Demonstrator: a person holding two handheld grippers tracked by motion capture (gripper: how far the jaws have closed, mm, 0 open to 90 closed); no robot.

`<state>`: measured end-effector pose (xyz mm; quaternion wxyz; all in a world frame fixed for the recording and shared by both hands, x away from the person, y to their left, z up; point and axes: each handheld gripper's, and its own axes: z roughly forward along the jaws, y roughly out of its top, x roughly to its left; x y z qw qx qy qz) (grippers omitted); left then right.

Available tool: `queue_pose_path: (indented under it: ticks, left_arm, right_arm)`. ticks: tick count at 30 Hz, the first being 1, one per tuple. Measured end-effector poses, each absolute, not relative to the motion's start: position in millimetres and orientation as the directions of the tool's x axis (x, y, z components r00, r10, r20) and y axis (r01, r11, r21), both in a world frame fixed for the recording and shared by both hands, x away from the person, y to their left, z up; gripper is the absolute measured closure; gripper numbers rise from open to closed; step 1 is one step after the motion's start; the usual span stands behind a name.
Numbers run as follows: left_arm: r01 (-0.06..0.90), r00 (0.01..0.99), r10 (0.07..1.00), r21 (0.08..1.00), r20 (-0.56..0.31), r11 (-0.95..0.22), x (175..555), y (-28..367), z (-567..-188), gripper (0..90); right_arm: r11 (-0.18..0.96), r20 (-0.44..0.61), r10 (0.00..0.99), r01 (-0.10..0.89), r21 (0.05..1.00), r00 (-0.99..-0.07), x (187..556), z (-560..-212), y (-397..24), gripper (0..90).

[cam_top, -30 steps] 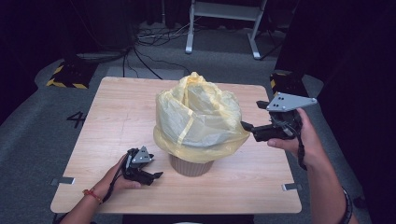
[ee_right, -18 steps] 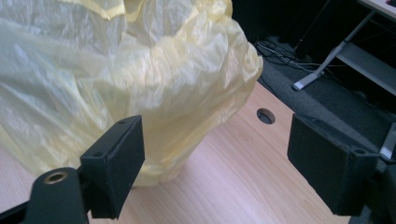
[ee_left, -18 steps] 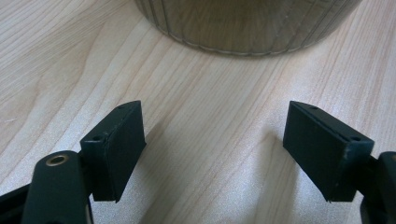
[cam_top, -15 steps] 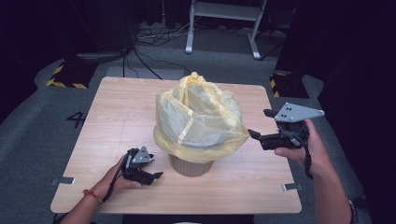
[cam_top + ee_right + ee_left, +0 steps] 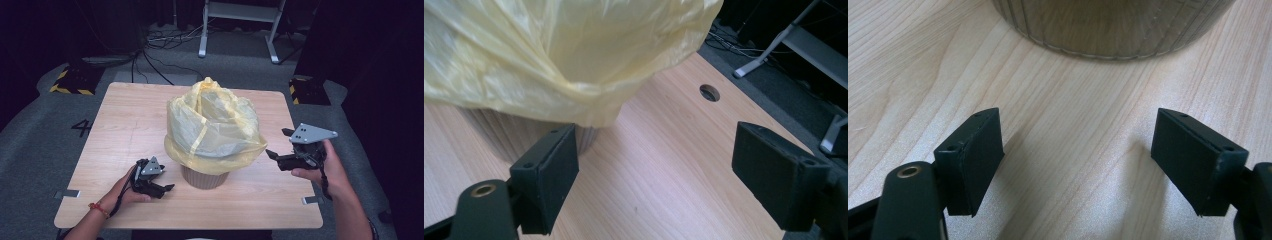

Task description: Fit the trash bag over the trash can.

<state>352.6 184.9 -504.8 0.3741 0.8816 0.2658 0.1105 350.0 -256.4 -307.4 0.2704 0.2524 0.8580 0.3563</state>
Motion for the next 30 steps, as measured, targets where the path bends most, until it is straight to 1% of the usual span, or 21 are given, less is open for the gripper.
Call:
queue_pose_path:
  ticks: [7, 12, 30]
  left_arm:
    - [0.386, 0.835, 0.551, 0.718, -0.005, -0.579, 353, 185, -505, 20.8]
    - [0.386, 0.835, 0.551, 0.718, -0.005, -0.579, 353, 185, -505, 20.8]
    - [0.385, 0.836, 0.549, 0.719, -0.005, -0.579, 353, 185, -505, 20.7]
  right_arm:
    - [0.632, -0.312, 0.639, 0.249, 0.734, -0.702, 347, -322, -259, 19.2]
    - [0.645, -0.322, 0.636, 0.254, 0.721, -0.702, 346, -330, -259, 19.2]
    - [0.657, -0.316, 0.663, 0.325, 0.68, -0.679, 348, -376, -268, 19.2]
